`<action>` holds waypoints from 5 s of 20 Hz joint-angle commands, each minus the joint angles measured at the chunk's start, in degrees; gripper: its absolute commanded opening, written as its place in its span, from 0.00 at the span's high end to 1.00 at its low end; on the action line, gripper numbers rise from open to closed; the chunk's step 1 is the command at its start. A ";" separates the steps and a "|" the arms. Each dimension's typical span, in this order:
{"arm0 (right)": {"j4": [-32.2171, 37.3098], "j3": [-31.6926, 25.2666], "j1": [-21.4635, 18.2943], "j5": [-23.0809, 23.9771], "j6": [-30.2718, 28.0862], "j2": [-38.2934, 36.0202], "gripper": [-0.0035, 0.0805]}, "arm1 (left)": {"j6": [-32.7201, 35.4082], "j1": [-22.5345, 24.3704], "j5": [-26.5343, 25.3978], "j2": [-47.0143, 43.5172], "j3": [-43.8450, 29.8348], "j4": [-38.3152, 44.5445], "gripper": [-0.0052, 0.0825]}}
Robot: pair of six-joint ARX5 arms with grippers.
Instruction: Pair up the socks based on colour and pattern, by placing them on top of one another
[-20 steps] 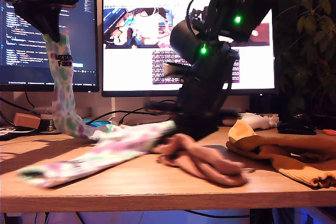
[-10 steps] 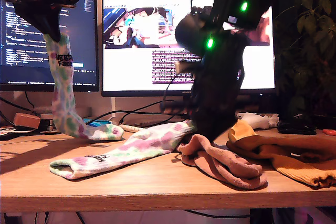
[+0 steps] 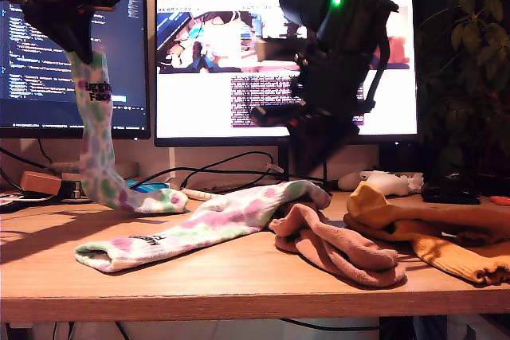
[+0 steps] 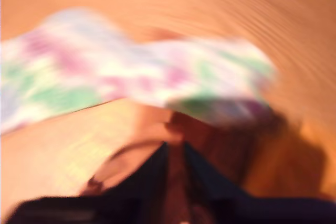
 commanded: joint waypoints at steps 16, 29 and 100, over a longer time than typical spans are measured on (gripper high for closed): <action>-2.93 6.27 -3.74 -13.44 -47.74 4.81 0.52 | -0.50 0.11 3.10 -0.63 0.48 -0.79 0.96; 5.51 6.27 -4.48 -10.58 -51.15 9.31 0.67 | -0.50 0.11 3.13 -0.63 0.48 -0.83 0.96; -14.95 13.27 13.88 -12.13 -11.41 19.76 0.97 | -0.39 0.11 4.11 -0.63 0.48 -2.25 0.96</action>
